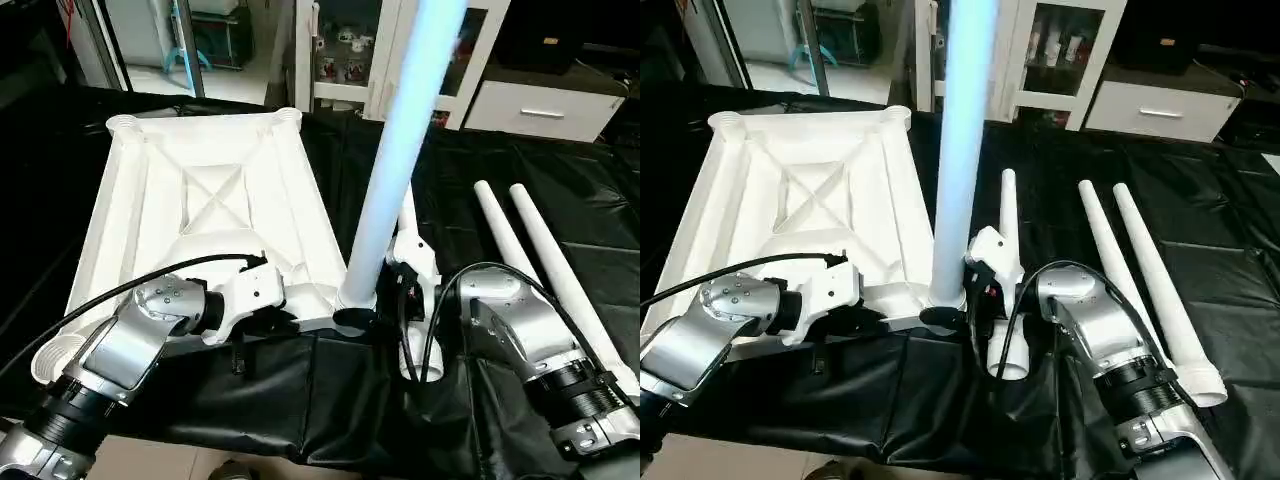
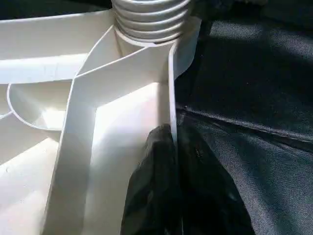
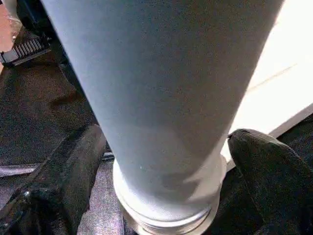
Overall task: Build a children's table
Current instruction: Insert table leg to table base
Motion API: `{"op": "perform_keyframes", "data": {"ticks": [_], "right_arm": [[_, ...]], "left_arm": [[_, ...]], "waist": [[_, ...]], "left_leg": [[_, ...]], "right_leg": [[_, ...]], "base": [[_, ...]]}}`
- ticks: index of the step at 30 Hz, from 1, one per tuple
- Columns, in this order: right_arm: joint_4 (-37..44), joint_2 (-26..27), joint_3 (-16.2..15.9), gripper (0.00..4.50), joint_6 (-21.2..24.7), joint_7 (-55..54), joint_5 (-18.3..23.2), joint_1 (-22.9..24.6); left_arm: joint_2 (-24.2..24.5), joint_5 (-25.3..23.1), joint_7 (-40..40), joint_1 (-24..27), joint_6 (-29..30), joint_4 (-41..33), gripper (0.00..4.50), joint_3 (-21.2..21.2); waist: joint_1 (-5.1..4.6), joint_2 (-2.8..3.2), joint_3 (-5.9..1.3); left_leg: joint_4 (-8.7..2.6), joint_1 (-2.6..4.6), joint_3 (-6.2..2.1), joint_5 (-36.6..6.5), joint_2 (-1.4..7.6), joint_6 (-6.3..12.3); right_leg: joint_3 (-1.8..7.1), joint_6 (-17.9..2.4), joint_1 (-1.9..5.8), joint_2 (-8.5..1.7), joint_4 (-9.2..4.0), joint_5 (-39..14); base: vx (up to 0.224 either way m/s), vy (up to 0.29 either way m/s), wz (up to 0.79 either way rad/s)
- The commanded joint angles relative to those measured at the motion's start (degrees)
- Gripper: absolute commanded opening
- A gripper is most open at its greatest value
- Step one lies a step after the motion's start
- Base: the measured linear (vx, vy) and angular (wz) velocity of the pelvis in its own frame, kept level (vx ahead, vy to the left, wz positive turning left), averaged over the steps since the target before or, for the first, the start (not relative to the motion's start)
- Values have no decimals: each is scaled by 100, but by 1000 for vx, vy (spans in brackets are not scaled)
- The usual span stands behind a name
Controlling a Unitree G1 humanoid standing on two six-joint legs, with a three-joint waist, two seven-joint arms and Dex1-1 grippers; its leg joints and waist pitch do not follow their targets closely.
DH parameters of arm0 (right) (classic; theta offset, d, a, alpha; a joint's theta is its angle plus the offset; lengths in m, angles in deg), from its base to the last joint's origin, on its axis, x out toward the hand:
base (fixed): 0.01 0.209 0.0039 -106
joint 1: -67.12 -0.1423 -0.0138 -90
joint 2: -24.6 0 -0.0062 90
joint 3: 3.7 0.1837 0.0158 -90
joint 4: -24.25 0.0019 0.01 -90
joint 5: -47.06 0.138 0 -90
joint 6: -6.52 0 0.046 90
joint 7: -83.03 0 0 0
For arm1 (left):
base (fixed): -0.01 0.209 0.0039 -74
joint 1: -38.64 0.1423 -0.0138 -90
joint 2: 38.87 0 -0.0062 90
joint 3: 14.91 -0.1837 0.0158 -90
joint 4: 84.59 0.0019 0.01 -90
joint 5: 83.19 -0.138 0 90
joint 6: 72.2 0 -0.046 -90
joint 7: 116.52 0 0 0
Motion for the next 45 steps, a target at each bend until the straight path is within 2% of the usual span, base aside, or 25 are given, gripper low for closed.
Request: {"op": "perform_keyframes", "data": {"ticks": [1, 2, 4, 7, 11, 12, 15, 17, 29, 33, 35, 36, 37, 38, 39, 41, 43, 45], "right_arm": [[-52, -11, 49, 426, -53, -21, -89, -53], [-55, -6, 44, 404, -57, -24, -83, -46], [-68, 8, 34, 398, -82, -36, -90, -35], [-70, 19, 31, 361, -88, -39, -93, -23], [-89, 24, 36, 337, -100, -34, -96, -7], [-88, 24, 37, 317, -100, -33, -95, -5], [-85, 21, 38, 304, -98, -30, -90, 10], [-85, 22, 33, 276, -107, -27, -90, 35], [-64, 25, 12, 270, -115, -38, -102, 171], [-230, 194, 117, 270, -146, -423, -156, 187], [-504, 425, 219, 270, -195, -978, -287, 160], [-650, 561, 256, 269, -199, -1287, -360, 151], [-731, 638, 273, 269, -196, -1462, -400, 149], [-800, 716, 288, 269, -173, -1612, -426, 148], [-899, 838, 293, 269, -179, -1833, -477, 142], [-1124, 1108, 322, 268, -143, -2303, -552, 98], [-1273, 1275, 334, 268, -163, -2605, -617, 52], [-1729, 1636, 395, 268, -241, -3363, -786, -152]], "left_arm": [[60, -73, -76, 29, -28, -6, 0, -156], [63, -72, -79, 32, -28, -7, 0, -155], [74, -68, -87, 40, -25, -16, 0, -153], [84, -63, -94, 51, -21, -31, 0, -150], [95, -56, -114, 61, -15, -42, 0, -156], [96, -55, -115, 62, -14, -42, 0, -157], [104, -55, -126, 66, -6, -51, 0, -164], [111, -49, -134, 71, 3, -61, 0, -170], [141, -40, -162, 133, 26, -104, 0, -198], [56, -4, -88, 126, 59, -43, 0, -161], [-67, 7, 46, 114, 99, 37, 0, -129], [-165, 3, 159, 102, 150, 95, 0, -114], [-226, -3, 230, 95, 183, 129, 0, -107], [-298, -17, 324, 83, 230, 164, 0, -98], [-394, -57, 456, 53, 296, 206, 0, -101], [-617, -113, 730, -21, 464, 265, 0, -95], [-747, -154, 888, -73, 559, 291, 0, -99], [-1049, -262, 1256, -229, 823, 352, 0, -101]], "waist": [[-15, 59, -454], [-14, 61, -452], [-17, 67, -453], [-20, 62, -455], [-28, 67, -455], [-25, 79, -455], [-28, 77, -455], [-31, 78, -456], [-34, 83, -459], [-40, 82, -456], [-60, 90, -444], [-89, 78, -421], [-131, 72, -406], [-160, 64, -397], [-160, 69, -391], [-197, 66, -355], [-245, 80, -345], [-333, 114, -332]], "left_leg": [[-419, 136, -36, -1637, 76, -57], [-422, 138, -38, -1652, 78, -61], [-422, 139, -39, -1662, 78, -72], [-419, 136, -39, -1648, 76, -68], [-420, 136, -41, -1636, 77, -65], [-419, 141, -42, -1644, 77, -69], [-415, 142, -40, -1675, 74, -69], [-419, 144, -41, -1690, 77, -76], [-415, 140, -44, -1667, 75, -67], [-419, 142, -42, -1705, 74, -81], [-426, 146, -41, -1818, 70, -118], [-441, 143, -48, -2018, 59, -190], [-463, 130, -84, -2259, 49, -275], [-474, 141, -111, -2488, 49, -332], [-474, 169, -117, -2597, 52, -347], [-459, 230, -155, -2969, 32, -388], [-463, 260, -205, -3196, 26, -433], [-489, 272, -277, -3502, 27, -470]], "right_leg": [[131, -1152, 232, -95, -354, -1280], [131, -1146, 232, -94, -355, -1307], [130, -1145, 232, -93, -354, -1301], [130, -1151, 236, -93, -348, -1270], [129, -1167, 238, -91, -345, -1238], [129, -1170, 236, -92, -344, -1235], [129, -1175, 237, -91, -346, -1243], [128, -1177, 235, -89, -347, -1251], [127, -1199, 245, -89, -339, -1193], [127, -1185, 240, -89, -349, -1240], [131, -1164, 216, -93, -364, -1399], [126, -1099, 199, -91, -397, -1702], [106, -971, 221, -98, -421, -2114], [89, -823, 217, -100, -459, -2472], [87, -769, 197, -107, -483, -2634], [51, -538, 134, -119, -593, -3338], [-2, -401, 116, -120, -651, -3677], [-75, -373, 140, -103, -705, -3709]], "base": [[0, 0, 0], [0, 0, 0], [0, 0, 0], [0, 0, 0], [0, 0, 0], [0, 0, 0], [0, 0, 0], [0, 0, 0], [0, 0, 0], [0, 0, 0], [0, 0, 0], [0, 0, 0], [0, 0, 0], [0, 0, 0], [0, 0, 0], [0, 0, 0], [-26, 1, -4], [-54, 9, -11]]}}
